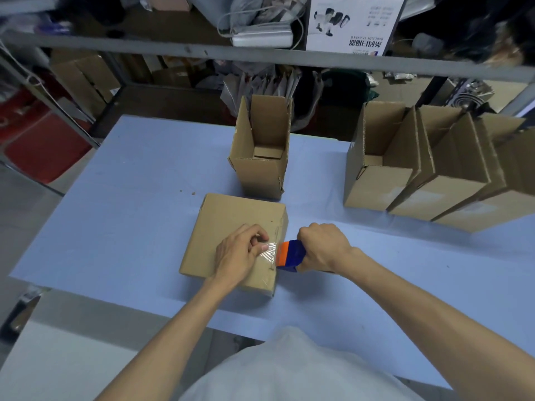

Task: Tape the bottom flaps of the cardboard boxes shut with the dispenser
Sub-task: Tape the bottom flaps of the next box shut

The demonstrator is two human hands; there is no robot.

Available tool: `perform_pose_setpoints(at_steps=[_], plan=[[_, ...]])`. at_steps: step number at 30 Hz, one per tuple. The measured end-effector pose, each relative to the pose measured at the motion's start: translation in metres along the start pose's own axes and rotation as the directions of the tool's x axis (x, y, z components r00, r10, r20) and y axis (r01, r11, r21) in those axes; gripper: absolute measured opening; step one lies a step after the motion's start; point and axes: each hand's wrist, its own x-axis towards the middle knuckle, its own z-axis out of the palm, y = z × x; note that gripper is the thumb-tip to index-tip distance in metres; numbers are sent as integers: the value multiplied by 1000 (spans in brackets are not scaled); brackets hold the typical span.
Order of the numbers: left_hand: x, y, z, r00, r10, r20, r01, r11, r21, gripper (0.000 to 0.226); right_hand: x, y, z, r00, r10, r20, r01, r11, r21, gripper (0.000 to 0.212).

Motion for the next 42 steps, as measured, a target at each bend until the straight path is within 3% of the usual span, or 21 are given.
perform_pose_setpoints(at_steps=[6,18,22,26,28,30,32,36,37,38,40,41,42], plan=[[0,1,0,998,60,13,-61,995,78,19,9,-13,-21,996,-86,10,86,973,-215,49],[1,7,-1,1000,25,-10,-25,997,71,17,6,-39,-34,991,-131,24,131,932,-338,27],[2,9,-3,1000,6,-26,-5,999,40,16,-4,-31,-18,979,-109,170,177,869,-463,19],[1,9,-2,998,59,-29,-55,991,120,15,-19,0,-35,999,-33,-31,23,961,-276,21],[0,16,2,996,67,67,-76,986,146,10,-21,12,-53,995,2,-100,-23,978,-209,37],[2,19,-1,961,84,265,-142,968,207,2,-23,18,-60,993,12,-119,-33,984,-173,46],[6,22,2,900,141,411,-311,870,383,23,-25,23,-63,991,12,-134,-29,992,-126,50],[9,40,11,872,106,477,-415,675,610,26,-33,33,-66,974,48,-220,-38,998,49,55],[10,44,11,864,90,495,-421,668,614,31,-38,36,-68,967,57,-247,-35,995,96,59],[9,47,9,864,94,495,-410,702,582,38,-43,39,-69,959,64,-277,-23,988,150,64],[8,50,1,926,130,353,-263,896,359,51,-57,45,-72,939,88,-333,7,962,274,71],[8,54,-6,975,73,211,-99,988,116,45,-64,47,-73,929,104,-355,28,938,347,71],[8,61,-15,992,-58,112,80,976,-201,34,-71,47,-73,921,122,-370,49,905,421,70]])
